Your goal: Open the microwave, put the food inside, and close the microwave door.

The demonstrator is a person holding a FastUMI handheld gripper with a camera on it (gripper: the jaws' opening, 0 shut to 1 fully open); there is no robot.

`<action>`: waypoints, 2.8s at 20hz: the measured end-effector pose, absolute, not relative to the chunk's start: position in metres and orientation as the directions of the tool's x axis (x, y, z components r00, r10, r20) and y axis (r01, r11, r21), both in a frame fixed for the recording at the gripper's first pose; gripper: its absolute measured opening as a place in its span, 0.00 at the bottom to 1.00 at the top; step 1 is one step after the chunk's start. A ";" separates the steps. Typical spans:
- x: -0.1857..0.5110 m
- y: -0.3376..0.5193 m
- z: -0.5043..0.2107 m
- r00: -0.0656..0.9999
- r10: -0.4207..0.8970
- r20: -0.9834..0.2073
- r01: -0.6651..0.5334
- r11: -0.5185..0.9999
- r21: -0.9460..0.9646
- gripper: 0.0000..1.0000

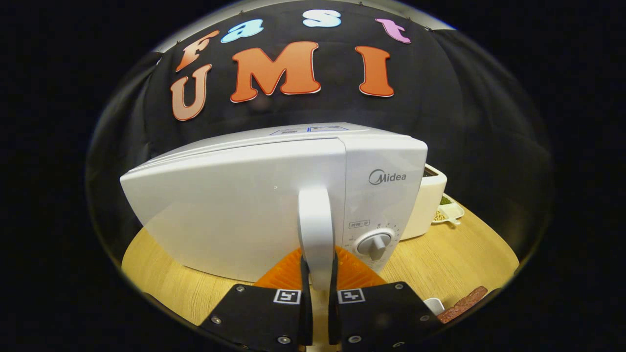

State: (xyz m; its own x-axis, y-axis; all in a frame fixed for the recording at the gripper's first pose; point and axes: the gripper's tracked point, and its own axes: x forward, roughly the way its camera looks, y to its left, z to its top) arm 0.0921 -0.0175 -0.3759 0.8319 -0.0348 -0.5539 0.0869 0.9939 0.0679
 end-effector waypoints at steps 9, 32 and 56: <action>0.052 -0.009 -0.364 0.836 -0.109 -0.538 0.126 0.992 -0.005 0.09; -0.142 0.142 -0.334 0.816 0.073 -0.573 -0.072 0.997 0.024 0.08; -0.205 0.111 -0.270 0.710 0.327 -0.623 -0.371 0.926 0.064 0.04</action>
